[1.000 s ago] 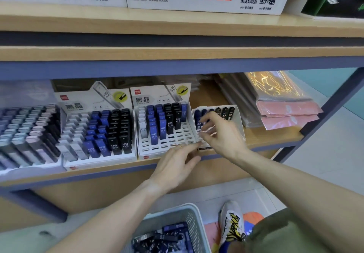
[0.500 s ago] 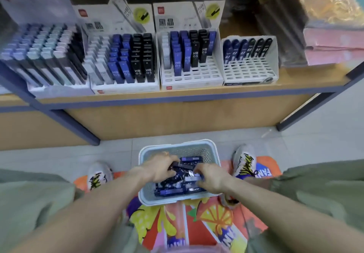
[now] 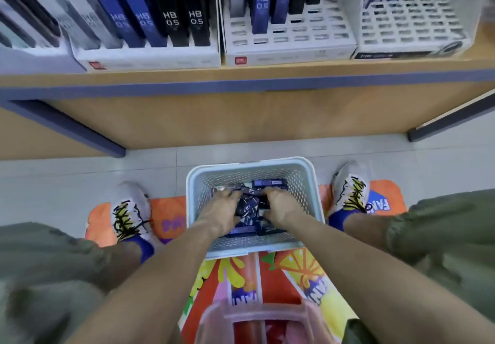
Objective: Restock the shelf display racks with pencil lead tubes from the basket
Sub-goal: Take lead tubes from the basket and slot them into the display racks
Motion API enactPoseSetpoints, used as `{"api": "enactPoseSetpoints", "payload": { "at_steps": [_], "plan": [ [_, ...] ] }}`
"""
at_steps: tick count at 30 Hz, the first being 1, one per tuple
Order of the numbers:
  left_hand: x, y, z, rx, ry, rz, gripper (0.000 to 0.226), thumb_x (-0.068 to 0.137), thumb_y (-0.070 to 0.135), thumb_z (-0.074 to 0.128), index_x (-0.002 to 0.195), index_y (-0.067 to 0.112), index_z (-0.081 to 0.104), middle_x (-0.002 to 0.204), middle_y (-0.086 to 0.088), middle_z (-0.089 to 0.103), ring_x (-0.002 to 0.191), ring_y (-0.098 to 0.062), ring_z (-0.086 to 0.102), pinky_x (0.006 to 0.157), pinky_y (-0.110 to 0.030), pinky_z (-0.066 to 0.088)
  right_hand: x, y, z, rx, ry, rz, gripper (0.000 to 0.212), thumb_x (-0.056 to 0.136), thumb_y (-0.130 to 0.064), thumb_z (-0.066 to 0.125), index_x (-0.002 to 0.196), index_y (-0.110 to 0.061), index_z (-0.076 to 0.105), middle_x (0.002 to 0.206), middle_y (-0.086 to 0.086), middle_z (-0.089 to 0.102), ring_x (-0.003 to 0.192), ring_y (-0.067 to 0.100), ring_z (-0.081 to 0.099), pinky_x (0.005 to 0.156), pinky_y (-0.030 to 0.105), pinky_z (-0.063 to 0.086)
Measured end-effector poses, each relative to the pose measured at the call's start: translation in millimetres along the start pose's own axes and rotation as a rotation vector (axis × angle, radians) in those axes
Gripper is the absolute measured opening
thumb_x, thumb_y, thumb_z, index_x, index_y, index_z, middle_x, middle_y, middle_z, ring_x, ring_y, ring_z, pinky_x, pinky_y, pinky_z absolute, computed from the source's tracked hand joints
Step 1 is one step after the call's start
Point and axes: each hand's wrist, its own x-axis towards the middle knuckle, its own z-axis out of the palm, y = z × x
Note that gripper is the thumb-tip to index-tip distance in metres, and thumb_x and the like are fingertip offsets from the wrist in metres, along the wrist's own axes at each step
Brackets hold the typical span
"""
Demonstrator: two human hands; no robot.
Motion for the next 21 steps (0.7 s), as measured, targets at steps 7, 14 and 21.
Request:
{"api": "enactPoseSetpoints", "payload": {
  "at_steps": [7,14,21],
  "plan": [
    [16.1,-5.1,16.6,0.089,-0.007,-0.029,0.077,0.091,0.012,0.071,0.156,0.015,0.029,0.154,-0.013,0.039,0.148,-0.032,0.031,0.123,-0.042,0.029,30.4,3.2,17.0,-0.058,0.032,-0.017,0.065,0.090,-0.016,0.072,0.148,-0.014,0.041,0.143,0.011,0.052,0.131,0.033,0.049,0.110,0.042,0.043],
    [19.1,-11.1,16.3,0.286,-0.013,0.020,0.083,0.079,-0.016,0.061,0.152,0.013,0.033,0.151,-0.016,0.042,0.144,-0.034,0.034,0.117,-0.045,0.036,43.5,3.0,27.4,-0.193,0.009,-0.010,0.072,0.081,-0.019,0.083,0.144,-0.017,0.047,0.143,0.007,0.050,0.137,0.032,0.041,0.114,0.042,0.039],
    [22.6,-12.0,13.5,0.433,-0.003,0.111,0.070,0.081,-0.013,0.061,0.145,0.012,0.048,0.148,-0.012,0.047,0.144,-0.031,0.035,0.124,-0.043,0.025,47.2,10.7,18.1,-0.171,0.000,-0.035,0.030,0.089,-0.008,0.072,0.116,-0.018,0.064,0.122,0.006,0.063,0.119,0.026,0.056,0.102,0.036,0.049]
  ]
}}
